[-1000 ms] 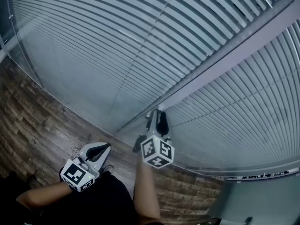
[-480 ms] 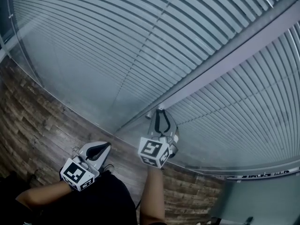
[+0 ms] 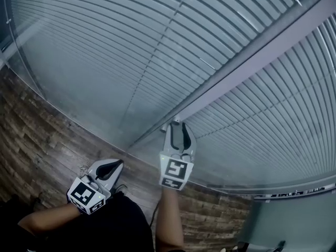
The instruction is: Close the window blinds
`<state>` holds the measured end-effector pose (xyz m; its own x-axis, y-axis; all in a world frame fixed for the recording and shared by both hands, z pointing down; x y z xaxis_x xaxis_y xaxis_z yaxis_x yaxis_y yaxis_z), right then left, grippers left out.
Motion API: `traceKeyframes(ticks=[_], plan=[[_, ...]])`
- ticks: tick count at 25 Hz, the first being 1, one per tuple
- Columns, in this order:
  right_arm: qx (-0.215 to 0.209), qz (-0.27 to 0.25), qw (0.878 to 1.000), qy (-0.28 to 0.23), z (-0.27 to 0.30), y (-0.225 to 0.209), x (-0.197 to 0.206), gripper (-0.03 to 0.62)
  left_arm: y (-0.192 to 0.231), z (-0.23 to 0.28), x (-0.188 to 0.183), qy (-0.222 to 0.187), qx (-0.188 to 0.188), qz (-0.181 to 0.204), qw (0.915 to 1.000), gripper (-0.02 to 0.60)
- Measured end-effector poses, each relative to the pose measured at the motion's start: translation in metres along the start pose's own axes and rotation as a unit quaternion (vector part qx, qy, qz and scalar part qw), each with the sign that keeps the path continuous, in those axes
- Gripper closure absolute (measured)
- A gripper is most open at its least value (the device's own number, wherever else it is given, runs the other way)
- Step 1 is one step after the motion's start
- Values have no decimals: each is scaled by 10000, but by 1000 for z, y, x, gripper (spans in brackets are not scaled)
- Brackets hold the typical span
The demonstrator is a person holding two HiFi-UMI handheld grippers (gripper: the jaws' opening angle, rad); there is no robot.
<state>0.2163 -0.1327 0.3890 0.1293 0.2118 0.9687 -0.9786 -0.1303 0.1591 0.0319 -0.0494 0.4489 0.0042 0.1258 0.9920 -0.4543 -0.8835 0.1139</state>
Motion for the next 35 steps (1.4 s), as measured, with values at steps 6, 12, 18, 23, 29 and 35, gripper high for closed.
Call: traceKeyframes(ticks=[6, 12, 18, 23, 29, 35], plan=[[16, 2586, 9655, -319, 3, -1, 11, 435, 8, -6, 1, 4, -90, -42, 10000, 580], [425, 2356, 9702, -365, 6, -4, 13, 467, 10, -11, 0, -16, -170, -115, 9998, 580], [656, 2605, 9626, -357, 10, -7, 16, 451, 14, -13, 0, -36, -191, -117, 9997, 580], [723, 2448, 9663, -334, 10, -10, 15, 467, 13, -12, -2, -137, -139, -204, 9996, 580], [704, 882, 9936, -60, 12, -8, 15, 489, 13, -9, -1, -55, -104, -50, 9999, 580], [728, -617, 9951, 264, 13, -3, 16, 508, 13, -9, 1, -11, -69, -43, 10000, 580]])
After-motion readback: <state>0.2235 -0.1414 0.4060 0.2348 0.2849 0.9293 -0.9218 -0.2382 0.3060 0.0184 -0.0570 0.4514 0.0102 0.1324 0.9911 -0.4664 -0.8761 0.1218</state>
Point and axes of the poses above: the fingertips, and each gripper's own axes: z forward along the fingers, y to its left, x out of its underside, the point moved 1 cm from there along -z, backward along the fingers, and after that the axes turned 12 degrees about z, right-handed, at the moved point
